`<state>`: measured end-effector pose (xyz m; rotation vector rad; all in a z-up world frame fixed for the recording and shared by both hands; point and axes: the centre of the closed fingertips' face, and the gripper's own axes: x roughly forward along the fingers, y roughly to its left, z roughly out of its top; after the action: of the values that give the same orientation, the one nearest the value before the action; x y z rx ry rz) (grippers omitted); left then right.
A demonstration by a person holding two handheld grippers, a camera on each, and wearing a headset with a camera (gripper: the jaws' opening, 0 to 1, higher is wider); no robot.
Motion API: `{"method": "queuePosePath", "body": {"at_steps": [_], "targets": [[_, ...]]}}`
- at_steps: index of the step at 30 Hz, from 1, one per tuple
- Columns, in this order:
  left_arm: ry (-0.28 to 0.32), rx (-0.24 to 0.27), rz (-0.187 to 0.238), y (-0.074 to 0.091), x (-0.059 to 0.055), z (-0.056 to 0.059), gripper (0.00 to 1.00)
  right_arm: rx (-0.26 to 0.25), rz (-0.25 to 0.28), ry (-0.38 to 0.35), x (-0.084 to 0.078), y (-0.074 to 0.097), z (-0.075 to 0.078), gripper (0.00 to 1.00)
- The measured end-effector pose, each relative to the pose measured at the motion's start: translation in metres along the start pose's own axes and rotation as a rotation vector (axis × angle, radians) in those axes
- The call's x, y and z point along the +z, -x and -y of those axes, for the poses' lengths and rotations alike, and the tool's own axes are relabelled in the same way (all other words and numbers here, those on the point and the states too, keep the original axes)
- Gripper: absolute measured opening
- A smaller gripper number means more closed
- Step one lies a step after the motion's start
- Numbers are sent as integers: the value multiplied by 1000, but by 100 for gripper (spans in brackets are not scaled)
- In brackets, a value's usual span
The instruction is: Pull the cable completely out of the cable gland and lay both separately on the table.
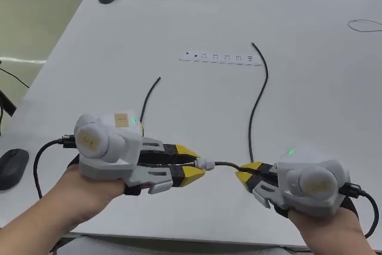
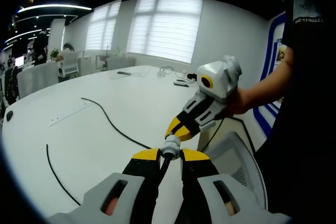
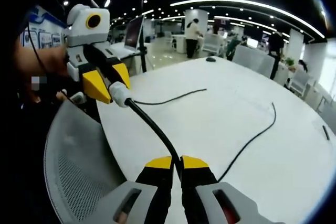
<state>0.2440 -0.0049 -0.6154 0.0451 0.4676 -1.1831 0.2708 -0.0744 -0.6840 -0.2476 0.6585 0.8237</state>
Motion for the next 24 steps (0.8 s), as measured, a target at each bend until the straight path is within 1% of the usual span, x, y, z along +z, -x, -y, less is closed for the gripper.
{"method": "queuePosePath", "body": {"at_steps": [1, 4, 7, 10, 15, 16, 17, 19, 20, 23, 24], "targets": [[2, 0, 2, -1, 0, 1, 15, -5, -7, -46, -4, -1, 3, 0], [1, -3, 3, -2, -1, 2, 15, -22, -29, -95, -13, -4, 10, 0], [1, -7, -3, -3, -1, 3, 15, -7, -20, -147, -15, -5, 8, 0], [-2, -9, -6, -3, -1, 2, 15, 3, -23, -129, -15, -5, 6, 0], [-1, -7, -16, -2, -3, 1, 15, 17, -22, -123, -17, -1, 4, 1], [-1, -5, -16, -2, -3, 1, 15, 19, -19, -117, -17, 0, 4, 1], [2, -5, -16, -2, -3, 1, 15, 31, -31, -97, -20, 1, 3, 2], [8, 2, -15, -2, -3, 0, 15, 26, -31, -82, -19, 4, 3, 2], [11, 8, -13, -2, -3, -1, 15, 20, -24, -58, -17, 6, 4, 2], [16, 11, -8, -1, -2, -2, 15, 19, -18, -54, -15, 10, 5, 3], [17, 13, -6, 0, -2, -3, 15, 20, -16, -55, -14, 11, 6, 5]]}}
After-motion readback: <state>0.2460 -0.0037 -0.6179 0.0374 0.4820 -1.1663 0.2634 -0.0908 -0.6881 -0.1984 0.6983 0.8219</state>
